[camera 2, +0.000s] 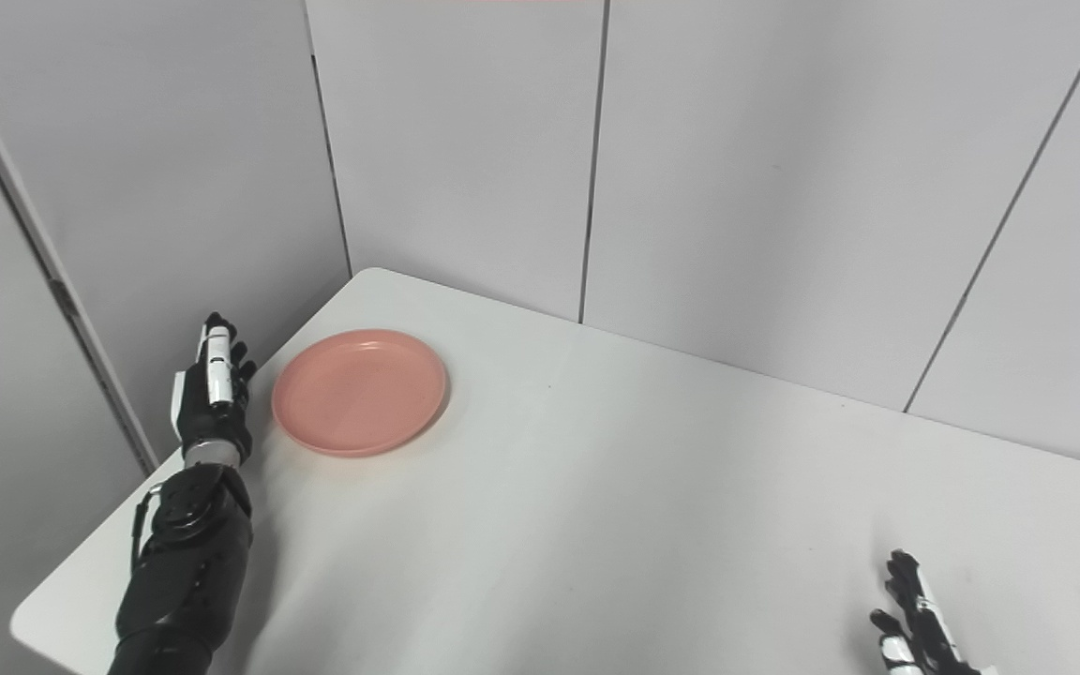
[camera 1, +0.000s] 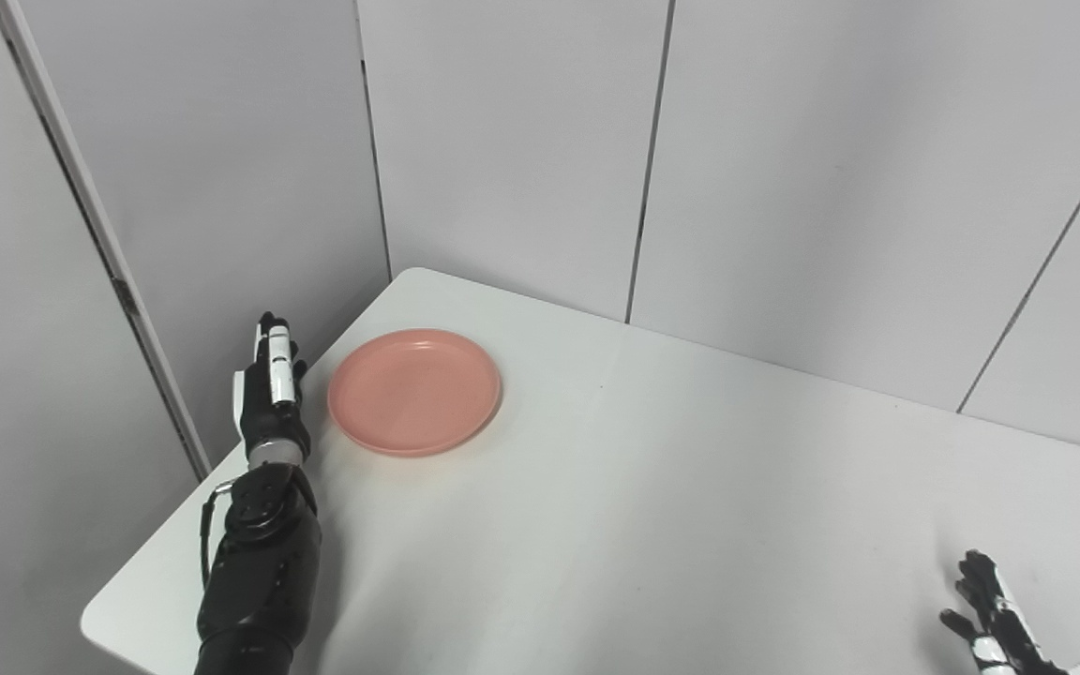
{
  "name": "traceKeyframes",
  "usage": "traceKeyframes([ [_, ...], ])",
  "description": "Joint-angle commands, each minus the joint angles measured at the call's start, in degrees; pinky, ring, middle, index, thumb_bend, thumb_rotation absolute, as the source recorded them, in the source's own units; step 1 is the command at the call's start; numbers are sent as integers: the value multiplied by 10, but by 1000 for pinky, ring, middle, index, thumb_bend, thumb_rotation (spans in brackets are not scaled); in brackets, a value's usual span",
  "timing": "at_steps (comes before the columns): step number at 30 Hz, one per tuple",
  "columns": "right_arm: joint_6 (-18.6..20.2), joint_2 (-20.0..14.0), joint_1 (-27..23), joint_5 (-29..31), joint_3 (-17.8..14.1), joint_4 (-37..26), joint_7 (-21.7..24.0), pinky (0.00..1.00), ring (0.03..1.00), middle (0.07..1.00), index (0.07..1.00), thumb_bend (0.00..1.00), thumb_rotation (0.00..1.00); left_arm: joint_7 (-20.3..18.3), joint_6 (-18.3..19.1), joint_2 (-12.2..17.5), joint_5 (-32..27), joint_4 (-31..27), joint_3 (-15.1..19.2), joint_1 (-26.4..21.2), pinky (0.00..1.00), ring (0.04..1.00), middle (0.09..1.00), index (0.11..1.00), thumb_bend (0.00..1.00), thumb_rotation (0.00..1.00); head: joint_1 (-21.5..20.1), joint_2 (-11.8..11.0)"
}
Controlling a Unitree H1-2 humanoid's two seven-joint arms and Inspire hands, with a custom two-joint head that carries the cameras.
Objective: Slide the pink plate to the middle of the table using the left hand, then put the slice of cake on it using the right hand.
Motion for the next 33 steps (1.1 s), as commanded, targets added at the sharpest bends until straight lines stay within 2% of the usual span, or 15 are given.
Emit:
traceKeyframes([
  [1,35,-13,11,-11,-6,-2,-5,1000,1000,1000,1000,276,1000,-18,7,2,0,13,-17,-9,989,990,998,997,296,1000,1,0],
  [3,27,-13,10,-14,-4,2,-5,1000,1000,1000,1000,271,1000,-20,10,0,2,15,-26,-10,978,982,988,989,301,1000,-2,1],
  [7,42,-12,11,-12,-5,-4,-3,1000,1000,1000,1000,265,1000,-19,28,-9,-2,19,-39,-18,971,973,983,977,325,1000,-7,3],
  [10,38,-11,11,-12,-5,-1,-4,1000,1000,1000,1000,277,1000,-33,23,-15,-8,33,-50,-25,995,987,996,979,327,1000,-13,5],
  [16,37,-9,10,-10,-5,3,-4,1000,1000,1000,1000,267,1000,-47,24,-18,2,46,-80,-27,981,978,984,974,304,1000,-21,7],
  [19,38,-7,12,-12,-4,1,-9,1000,1000,1000,1000,255,1000,-55,27,-21,2,59,-92,-32,976,977,985,974,329,994,-26,8],
  [28,42,-6,18,-16,1,-13,-12,1000,1000,1000,1000,259,1000,-64,32,-33,10,46,-134,-27,951,963,979,974,334,1000,-40,13],
  [33,40,-5,19,-19,2,-18,-12,1000,1000,1000,1000,293,1000,-69,51,-45,-1,29,-144,-25,955,961,976,974,339,1000,-49,17],
])
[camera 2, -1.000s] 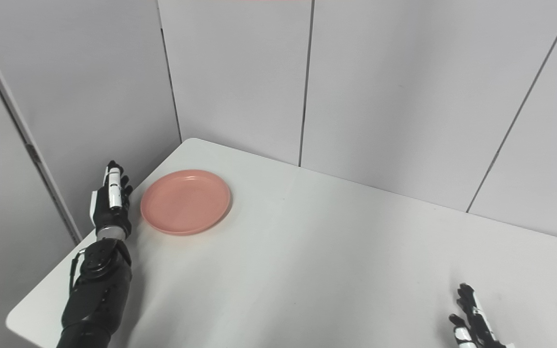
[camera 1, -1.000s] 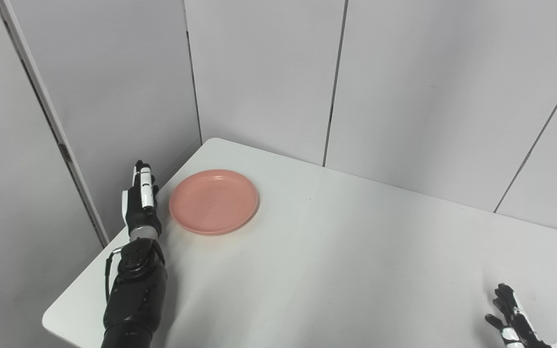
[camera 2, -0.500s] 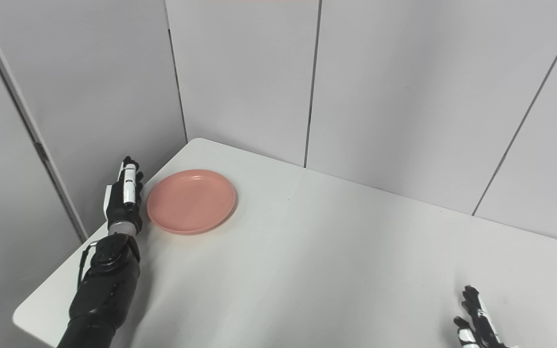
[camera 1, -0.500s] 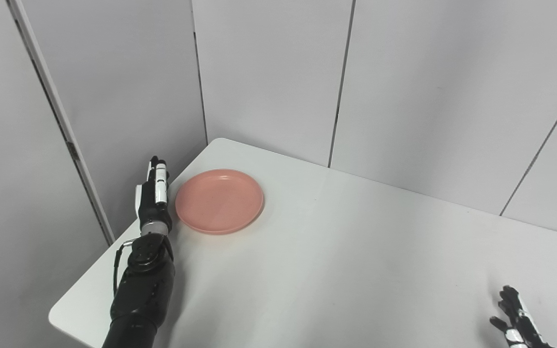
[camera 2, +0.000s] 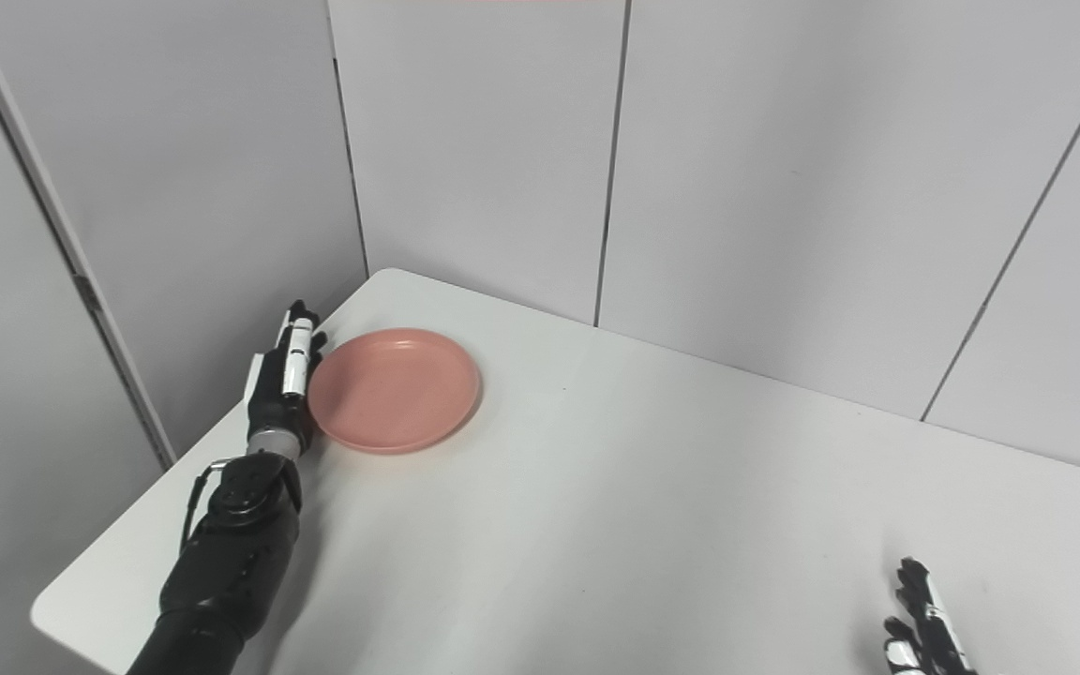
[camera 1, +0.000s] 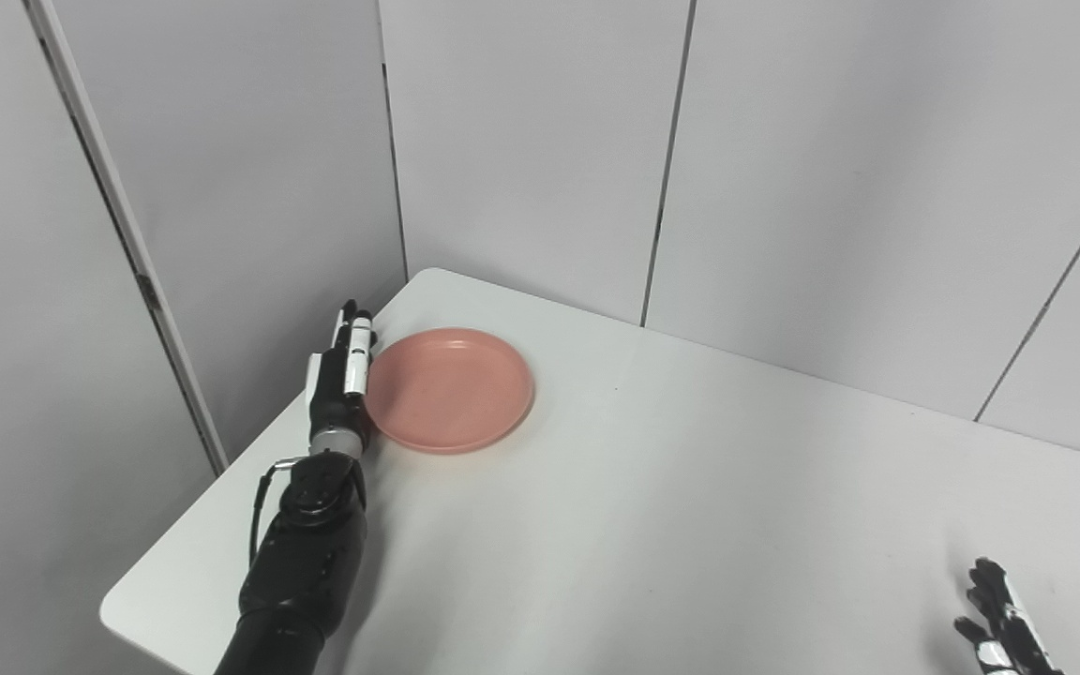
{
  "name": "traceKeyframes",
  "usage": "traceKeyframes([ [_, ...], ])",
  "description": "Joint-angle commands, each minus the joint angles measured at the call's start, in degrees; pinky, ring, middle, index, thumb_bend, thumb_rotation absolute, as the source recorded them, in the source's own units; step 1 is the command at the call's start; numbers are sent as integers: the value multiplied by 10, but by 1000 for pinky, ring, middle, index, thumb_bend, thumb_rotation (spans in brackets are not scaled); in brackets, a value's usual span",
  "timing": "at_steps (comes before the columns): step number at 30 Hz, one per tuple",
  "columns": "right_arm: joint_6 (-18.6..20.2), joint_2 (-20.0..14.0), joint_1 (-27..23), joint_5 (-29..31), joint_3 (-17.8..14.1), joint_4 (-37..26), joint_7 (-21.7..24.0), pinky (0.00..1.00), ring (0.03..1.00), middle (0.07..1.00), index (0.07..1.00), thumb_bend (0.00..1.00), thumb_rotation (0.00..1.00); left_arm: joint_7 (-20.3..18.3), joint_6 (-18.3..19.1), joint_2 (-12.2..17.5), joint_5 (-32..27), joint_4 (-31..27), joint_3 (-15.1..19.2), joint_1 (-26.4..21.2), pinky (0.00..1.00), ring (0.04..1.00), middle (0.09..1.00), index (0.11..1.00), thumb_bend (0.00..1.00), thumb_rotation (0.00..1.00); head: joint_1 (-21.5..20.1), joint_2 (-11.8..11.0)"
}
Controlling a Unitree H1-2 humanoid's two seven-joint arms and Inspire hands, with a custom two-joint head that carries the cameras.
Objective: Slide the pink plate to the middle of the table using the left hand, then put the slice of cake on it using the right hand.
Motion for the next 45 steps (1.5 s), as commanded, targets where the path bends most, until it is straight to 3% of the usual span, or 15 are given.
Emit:
traceKeyframes([
  [1,26,-4,10,-5,1,-4,0,1000,1000,1000,1000,298,1000,-47,54,-39,-13,5,-32,-2,954,958,972,971,335,1000,-3,2],
  [11,14,-2,12,-11,1,-8,-1,1000,1000,1000,999,298,1000,-56,71,-49,6,-17,-77,3,932,948,967,960,323,1000,-20,8],
  [21,26,4,11,-8,2,-11,1,1000,1000,993,989,344,1000,-72,96,-57,-6,-42,-91,11,943,953,972,964,333,1000,-48,17],
  [37,15,18,19,-27,16,-24,-12,933,970,972,967,384,1000,-114,134,-78,0,-124,-146,43,945,952,973,963,318,1000,-150,32],
  [45,27,32,22,-40,25,-30,-25,924,966,974,963,390,1000,-137,126,-86,20,-136,-182,59,924,936,956,942,354,1000,-198,44],
])
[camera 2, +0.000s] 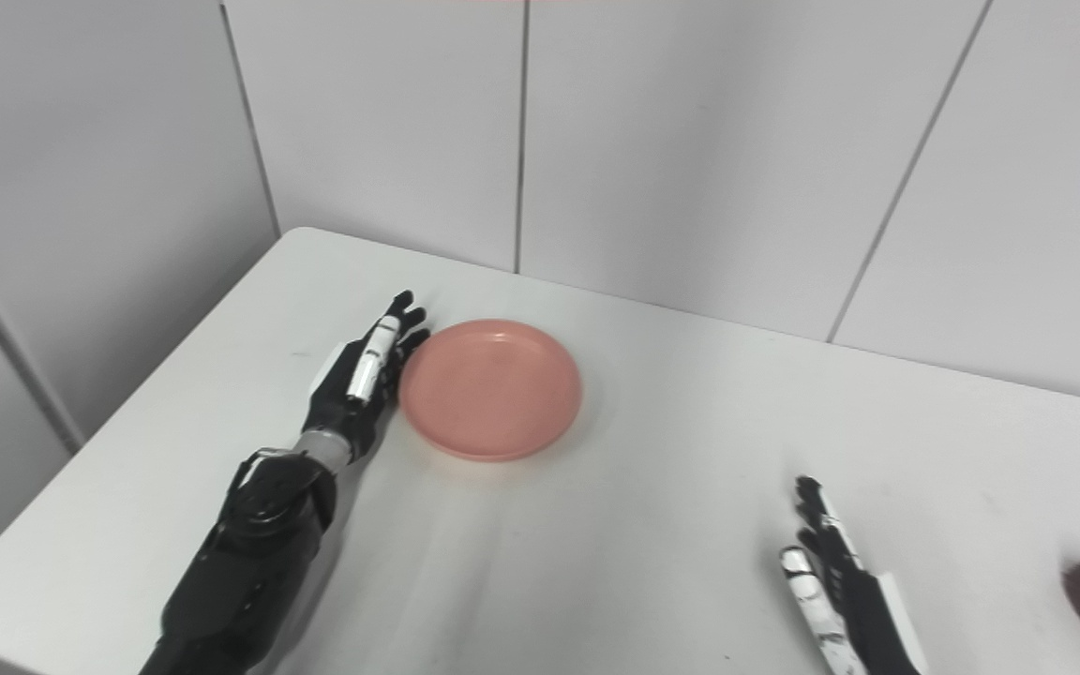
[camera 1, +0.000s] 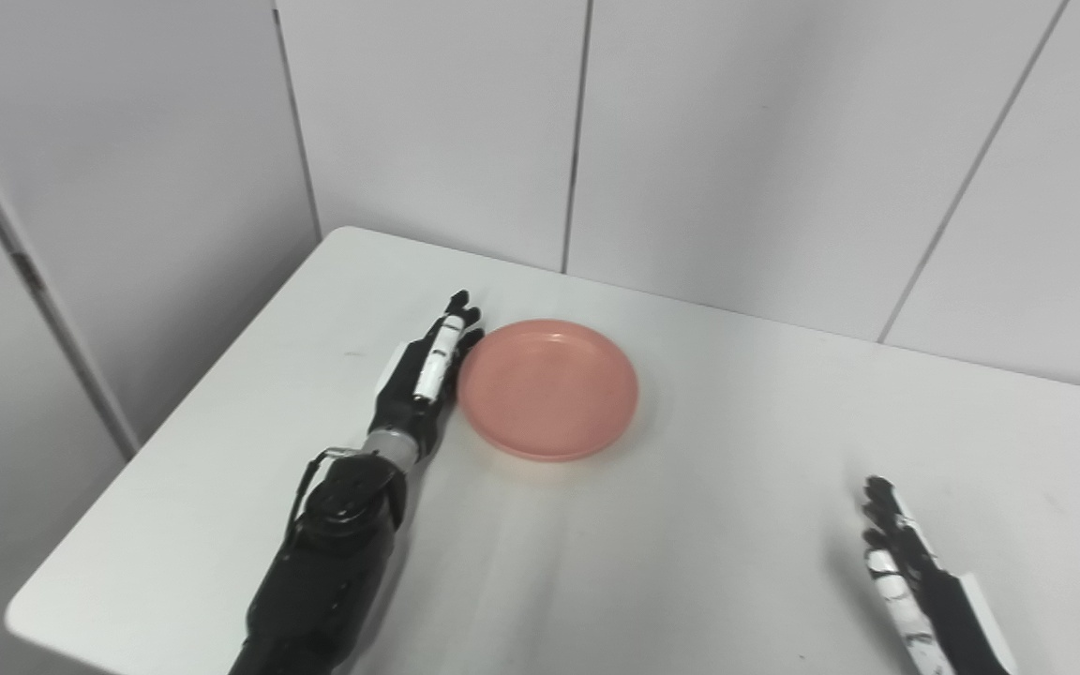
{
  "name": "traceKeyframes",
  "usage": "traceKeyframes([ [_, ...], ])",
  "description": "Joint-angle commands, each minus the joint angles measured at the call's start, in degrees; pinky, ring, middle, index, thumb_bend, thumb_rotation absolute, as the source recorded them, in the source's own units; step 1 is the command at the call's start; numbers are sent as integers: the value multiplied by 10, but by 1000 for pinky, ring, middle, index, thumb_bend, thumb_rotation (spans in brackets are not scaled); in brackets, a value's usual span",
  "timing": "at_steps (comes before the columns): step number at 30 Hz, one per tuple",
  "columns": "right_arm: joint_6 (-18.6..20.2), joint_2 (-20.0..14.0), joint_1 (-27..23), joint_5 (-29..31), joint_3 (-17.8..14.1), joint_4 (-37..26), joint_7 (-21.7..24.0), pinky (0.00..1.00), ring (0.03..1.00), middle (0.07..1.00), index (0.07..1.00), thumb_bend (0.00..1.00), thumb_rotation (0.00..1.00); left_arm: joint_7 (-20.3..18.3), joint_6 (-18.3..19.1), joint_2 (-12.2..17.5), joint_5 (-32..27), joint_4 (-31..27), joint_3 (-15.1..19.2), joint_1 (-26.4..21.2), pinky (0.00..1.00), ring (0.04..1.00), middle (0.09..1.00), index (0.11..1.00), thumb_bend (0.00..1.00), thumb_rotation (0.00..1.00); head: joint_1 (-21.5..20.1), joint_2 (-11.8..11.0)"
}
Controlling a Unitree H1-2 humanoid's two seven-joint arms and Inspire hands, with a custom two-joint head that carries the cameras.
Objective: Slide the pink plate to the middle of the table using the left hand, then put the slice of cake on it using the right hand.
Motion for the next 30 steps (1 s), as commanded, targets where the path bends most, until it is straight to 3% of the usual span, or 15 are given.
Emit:
traceKeyframes([
  [1,19,5,8,-1,10,-8,9,923,966,974,963,391,1000,-48,34,-30,-1,5,-35,17,926,936,955,941,355,1000,-1,1],
  [22,78,28,8,-43,31,-42,-6,935,965,974,973,370,1000,-83,64,-45,19,-63,-108,64,925,940,962,951,395,997,-82,25],
  [30,72,30,7,-57,37,-41,-13,930,955,965,966,393,1000,-93,59,-48,21,-75,-125,78,966,947,956,948,406,1000,-99,30],
])
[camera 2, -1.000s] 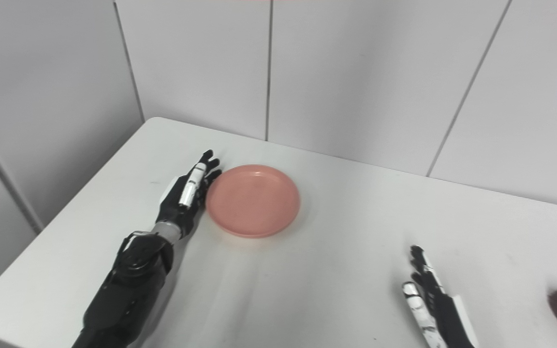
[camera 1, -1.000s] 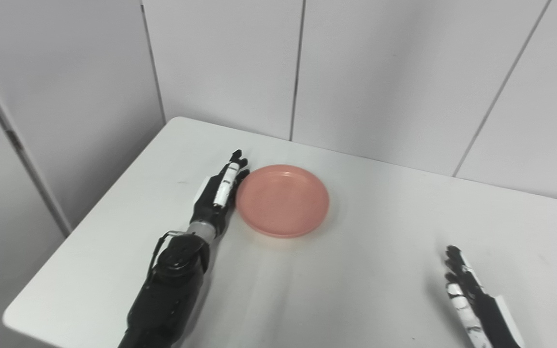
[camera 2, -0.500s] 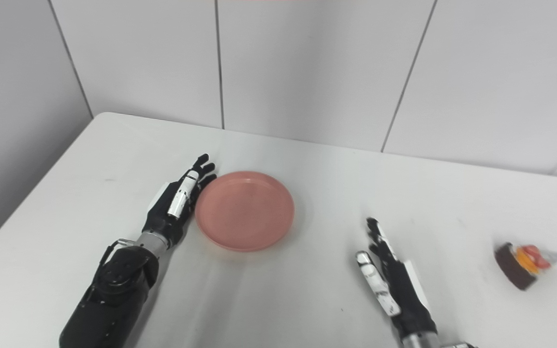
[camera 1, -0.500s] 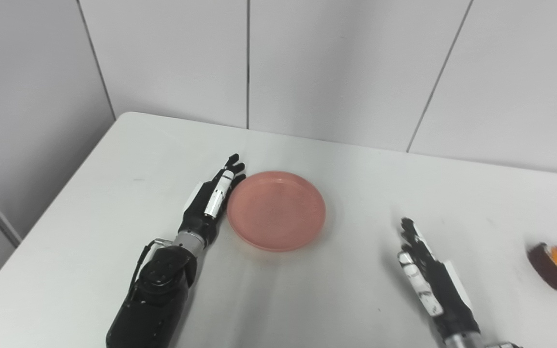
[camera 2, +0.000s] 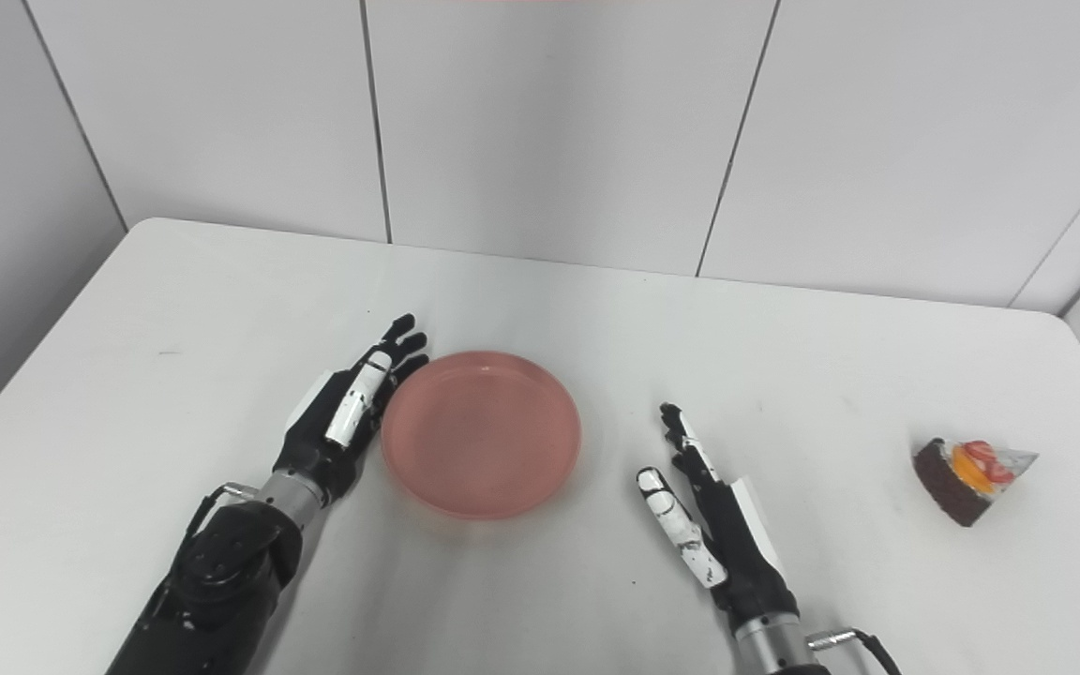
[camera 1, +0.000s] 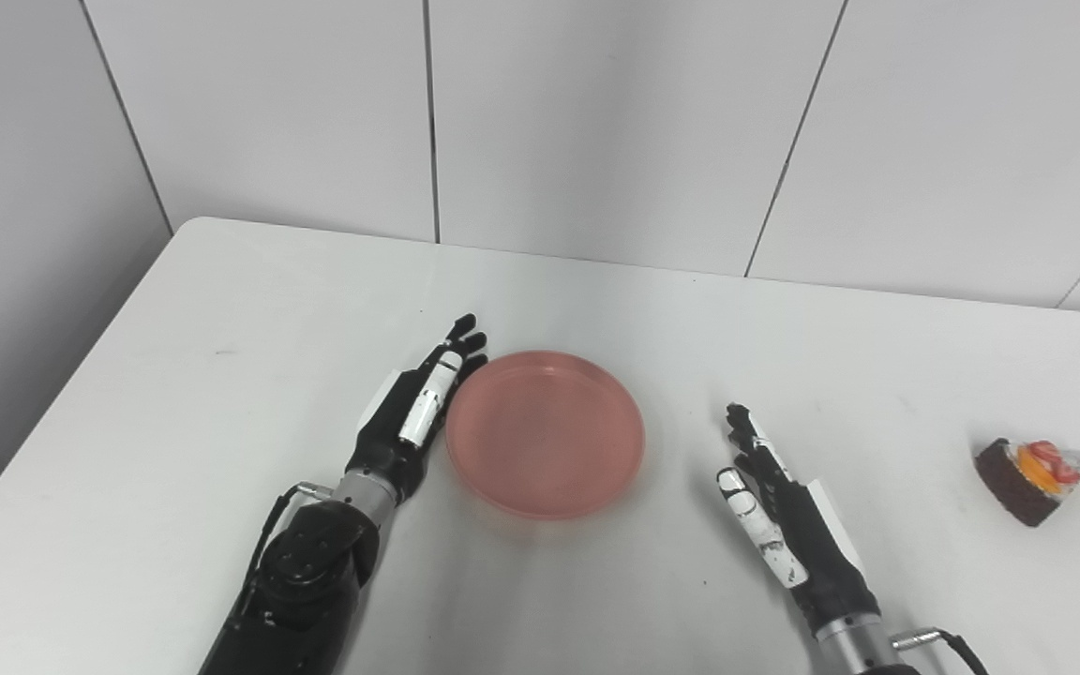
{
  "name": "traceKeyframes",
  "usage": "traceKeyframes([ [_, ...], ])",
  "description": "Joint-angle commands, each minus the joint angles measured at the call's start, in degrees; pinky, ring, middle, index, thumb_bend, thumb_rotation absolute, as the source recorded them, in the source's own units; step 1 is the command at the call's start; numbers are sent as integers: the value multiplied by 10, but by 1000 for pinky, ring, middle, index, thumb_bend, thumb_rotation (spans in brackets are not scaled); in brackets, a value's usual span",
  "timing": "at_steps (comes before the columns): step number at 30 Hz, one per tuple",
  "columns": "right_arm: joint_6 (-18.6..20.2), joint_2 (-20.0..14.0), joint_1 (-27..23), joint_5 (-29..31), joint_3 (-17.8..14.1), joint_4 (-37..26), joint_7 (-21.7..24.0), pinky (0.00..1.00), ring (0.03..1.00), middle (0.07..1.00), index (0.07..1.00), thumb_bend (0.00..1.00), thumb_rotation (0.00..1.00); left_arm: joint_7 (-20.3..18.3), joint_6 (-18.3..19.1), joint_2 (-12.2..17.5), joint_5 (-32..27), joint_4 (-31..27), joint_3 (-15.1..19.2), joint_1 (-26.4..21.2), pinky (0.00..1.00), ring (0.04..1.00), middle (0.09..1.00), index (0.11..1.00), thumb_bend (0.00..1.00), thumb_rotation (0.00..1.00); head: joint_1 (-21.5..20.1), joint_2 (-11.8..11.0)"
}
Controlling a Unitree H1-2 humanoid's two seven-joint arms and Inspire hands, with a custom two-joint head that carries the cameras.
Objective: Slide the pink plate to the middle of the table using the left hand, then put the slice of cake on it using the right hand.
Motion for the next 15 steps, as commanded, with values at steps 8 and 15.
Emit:
traceKeyframes([
  [8,13,4,3,-12,13,0,4,919,948,961,964,391,1000,-57,34,-10,9,14,-33,27,971,970,981,971,415,1000,-9,2],
  [15,15,4,3,-17,14,-1,3,918,949,963,967,394,1000,-58,42,-9,8,14,-27,32,978,964,975,968,397,1000,-51,-2],
])
